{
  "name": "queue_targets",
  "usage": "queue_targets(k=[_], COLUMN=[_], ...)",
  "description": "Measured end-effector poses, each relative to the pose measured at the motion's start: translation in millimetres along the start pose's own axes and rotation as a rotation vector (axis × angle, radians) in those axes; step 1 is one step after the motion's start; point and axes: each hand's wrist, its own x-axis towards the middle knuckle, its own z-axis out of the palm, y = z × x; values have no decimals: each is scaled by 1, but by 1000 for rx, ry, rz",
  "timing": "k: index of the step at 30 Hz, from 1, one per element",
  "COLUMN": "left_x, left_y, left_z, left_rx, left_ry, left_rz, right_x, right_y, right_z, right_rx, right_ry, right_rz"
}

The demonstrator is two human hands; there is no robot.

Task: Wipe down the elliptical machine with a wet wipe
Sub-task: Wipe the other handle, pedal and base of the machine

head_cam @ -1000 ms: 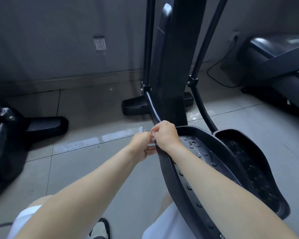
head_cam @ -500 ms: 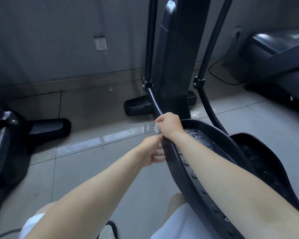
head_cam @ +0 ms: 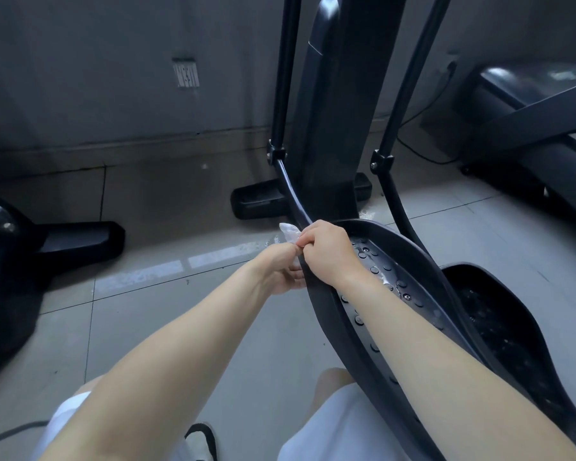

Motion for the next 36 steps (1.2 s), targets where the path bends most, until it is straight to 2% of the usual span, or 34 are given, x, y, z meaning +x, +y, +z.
queue_targets(k=[6,14,19,22,27,32,36], left_x=[4,-10,-13,-17,-24,-24,-27], left_y=[5,2,3,2,-6,-13,-15], left_z=[-5,-10,-10,-5,3,5,8], left_rx=[-53,47,-129,-120,-106,-115,-91], left_ry=[2,-14,99,164,178,161,191], left_rz=[59,125,62,67,127,169,178], right_x=[19,31,-6,-40,-23,10,-21], right_y=[-6,-15,-1,9,12,-5,-2], right_z=[9,5,14,14,24,18,11], right_rx=[-70,-101,-179,-214,-189,-177,-119], right_ry=[-37,-62,-107,-82,-132,-142,-151], right_rz=[7,3,-5,-111,-122,-16,-50])
